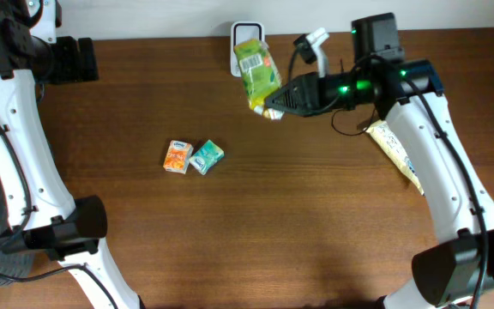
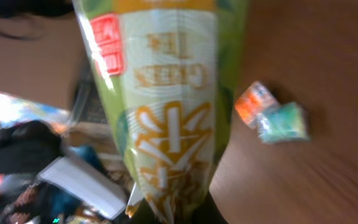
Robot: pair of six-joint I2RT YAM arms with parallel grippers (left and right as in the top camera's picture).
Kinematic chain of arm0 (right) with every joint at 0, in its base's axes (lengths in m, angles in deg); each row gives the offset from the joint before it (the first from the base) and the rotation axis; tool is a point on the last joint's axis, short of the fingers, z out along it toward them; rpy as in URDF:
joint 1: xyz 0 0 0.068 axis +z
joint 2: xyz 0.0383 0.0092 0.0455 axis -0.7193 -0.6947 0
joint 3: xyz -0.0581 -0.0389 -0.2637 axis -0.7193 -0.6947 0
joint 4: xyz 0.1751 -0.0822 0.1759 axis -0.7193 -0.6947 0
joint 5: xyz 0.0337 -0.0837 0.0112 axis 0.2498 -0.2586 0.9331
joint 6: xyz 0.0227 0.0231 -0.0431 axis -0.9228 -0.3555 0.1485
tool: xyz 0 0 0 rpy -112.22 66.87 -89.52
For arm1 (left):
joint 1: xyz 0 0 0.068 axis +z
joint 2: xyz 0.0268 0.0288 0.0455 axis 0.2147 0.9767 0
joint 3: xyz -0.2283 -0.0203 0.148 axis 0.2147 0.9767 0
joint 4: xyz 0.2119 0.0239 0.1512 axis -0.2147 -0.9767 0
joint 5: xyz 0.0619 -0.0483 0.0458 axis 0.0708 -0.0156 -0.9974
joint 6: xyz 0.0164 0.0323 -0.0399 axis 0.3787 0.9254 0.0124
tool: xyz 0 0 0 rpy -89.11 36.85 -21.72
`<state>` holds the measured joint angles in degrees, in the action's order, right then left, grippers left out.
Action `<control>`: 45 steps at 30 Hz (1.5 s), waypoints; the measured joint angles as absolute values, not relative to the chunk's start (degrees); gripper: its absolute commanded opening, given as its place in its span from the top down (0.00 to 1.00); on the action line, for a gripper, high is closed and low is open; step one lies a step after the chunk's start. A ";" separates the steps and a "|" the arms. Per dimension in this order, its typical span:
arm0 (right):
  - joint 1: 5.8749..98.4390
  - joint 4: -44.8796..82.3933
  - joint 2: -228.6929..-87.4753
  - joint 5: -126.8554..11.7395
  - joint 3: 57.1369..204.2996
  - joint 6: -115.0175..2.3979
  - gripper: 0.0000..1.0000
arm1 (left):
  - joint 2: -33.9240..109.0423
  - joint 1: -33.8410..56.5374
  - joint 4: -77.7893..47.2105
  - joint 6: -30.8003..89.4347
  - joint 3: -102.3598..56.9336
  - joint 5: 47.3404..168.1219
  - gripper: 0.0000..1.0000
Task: Scan the item barcode
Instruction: 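Lift the pouch and hold its barcode over the white scanner, then carry the pouch right and release it beside the snack bag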
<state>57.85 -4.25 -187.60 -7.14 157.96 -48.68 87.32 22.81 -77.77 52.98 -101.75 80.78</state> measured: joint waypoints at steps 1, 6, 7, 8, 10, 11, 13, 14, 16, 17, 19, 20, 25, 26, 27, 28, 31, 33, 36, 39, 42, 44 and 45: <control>60.30 -7.88 -187.75 -16.57 162.07 -49.05 0.96 | 87.32 22.81 -77.83 52.98 -101.75 80.78 0.01; 74.75 -1.14 -188.35 -75.08 174.09 -44.20 0.96 | 87.32 22.81 -77.70 53.00 -101.75 80.76 0.01; 76.45 6.05 -191.78 -85.83 174.68 -38.96 0.96 | 87.32 22.81 -77.83 52.98 -101.75 80.78 0.01; 77.00 11.51 -195.71 -92.28 175.06 -34.67 0.96 | 87.32 22.81 -77.83 53.00 -101.75 80.78 0.01; 76.84 27.10 -206.70 -102.46 174.90 -19.59 0.96 | 87.32 22.81 -77.83 53.00 -101.75 80.76 0.01; 76.74 30.88 -211.29 -104.87 174.92 -12.97 0.96 | 87.32 22.81 -77.79 52.98 -101.75 80.85 0.01; 76.45 40.82 -219.29 -107.77 174.42 0.26 0.96 | 87.32 22.81 -77.75 53.00 -101.75 80.83 0.01; 76.19 45.41 -222.64 -108.58 174.01 5.44 0.96 | 87.32 22.81 -77.72 53.00 -101.75 80.89 0.01; 75.75 52.67 -227.14 -109.63 173.94 11.60 0.96 | 87.32 22.81 -77.77 53.00 -101.75 80.96 0.01; 75.36 54.15 -227.91 -109.79 173.94 12.85 0.96 | 87.32 22.81 -77.79 53.00 -101.75 80.96 0.01; 74.13 54.59 -228.19 -109.98 173.94 14.42 0.96 | 87.32 22.81 -77.77 53.00 -101.75 80.96 0.01; 73.65 54.72 -228.17 -110.35 173.94 14.83 0.96 | 87.32 22.81 -77.77 53.00 -101.75 80.96 0.01; 72.67 54.57 -228.23 -110.11 173.94 15.16 0.96 | 87.32 22.81 -77.77 52.98 -101.75 80.96 0.01; 72.63 54.64 -228.43 -110.09 173.94 15.21 0.96 | 87.32 22.81 -77.77 52.98 -101.75 80.96 0.01; 72.47 54.72 -228.98 -109.79 173.94 15.25 0.96 | 87.32 22.81 -77.77 52.98 -101.75 80.96 0.01; 72.32 54.90 -229.65 -109.52 173.94 15.23 0.96 | 87.32 22.81 -77.77 52.98 -101.75 80.96 0.01; 71.99 55.23 -230.94 -108.06 173.94 15.27 0.96 | 87.32 22.81 -77.77 53.00 -101.75 80.96 0.01; 71.99 56.76 -231.05 -107.45 173.94 15.32 0.96 | 87.32 22.81 -77.77 53.00 -101.75 80.96 0.01; 71.99 57.45 -231.05 -107.29 173.94 15.29 0.96 | 87.32 22.81 -77.77 52.98 -101.73 80.96 0.01; 72.01 57.56 -231.05 -107.32 173.94 15.27 0.96 | 87.32 22.81 -77.77 53.00 -101.75 80.96 0.01; 72.23 56.27 -230.79 -107.18 173.94 12.69 0.96 | 87.32 22.81 -77.77 52.98 -101.75 80.96 0.01; 72.34 48.84 -228.39 -105.94 173.92 7.71 0.96 | 87.32 22.81 -77.75 53.00 -101.75 80.96 0.01; 72.39 43.62 -226.27 -104.08 173.79 5.02 0.96 | 87.32 22.81 -77.83 53.00 -101.73 80.96 0.01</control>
